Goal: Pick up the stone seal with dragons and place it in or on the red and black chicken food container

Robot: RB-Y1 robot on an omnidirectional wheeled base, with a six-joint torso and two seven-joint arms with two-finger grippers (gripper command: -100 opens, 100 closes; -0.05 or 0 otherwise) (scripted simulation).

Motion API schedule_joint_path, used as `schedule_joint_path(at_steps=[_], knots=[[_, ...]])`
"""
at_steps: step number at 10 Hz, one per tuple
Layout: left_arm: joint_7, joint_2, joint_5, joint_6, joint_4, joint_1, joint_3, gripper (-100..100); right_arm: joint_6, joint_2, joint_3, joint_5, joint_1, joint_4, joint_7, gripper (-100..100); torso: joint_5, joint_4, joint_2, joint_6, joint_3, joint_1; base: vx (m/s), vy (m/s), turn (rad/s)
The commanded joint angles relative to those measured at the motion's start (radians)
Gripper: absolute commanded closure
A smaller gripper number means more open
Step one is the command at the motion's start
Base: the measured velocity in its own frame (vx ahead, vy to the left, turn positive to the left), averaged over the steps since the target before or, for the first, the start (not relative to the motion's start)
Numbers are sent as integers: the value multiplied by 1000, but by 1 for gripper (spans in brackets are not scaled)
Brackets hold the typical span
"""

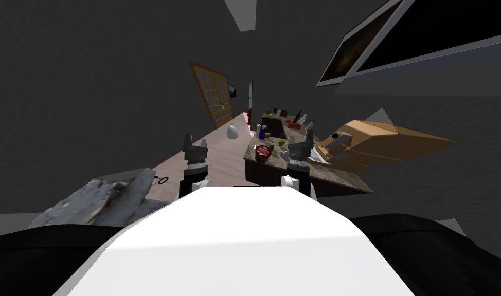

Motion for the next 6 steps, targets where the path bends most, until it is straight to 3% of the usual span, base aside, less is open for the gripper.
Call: schedule_joint_path(at_steps=[1, 6], knots=[[0, 0, 0, 0, 0, 0, 0, 0, -2, -31, 7, 2, 2, 7, -1, -100, 0, 0, 0, 0, 0, 0, -32, -12, 40], [0, 0, 0, 0, 0, 0, 0, 0, -13, -174, 49, 19, 13, 51, -1, -100, -1, 2, 9, 0, 5, -3, -107, -25, 77]])
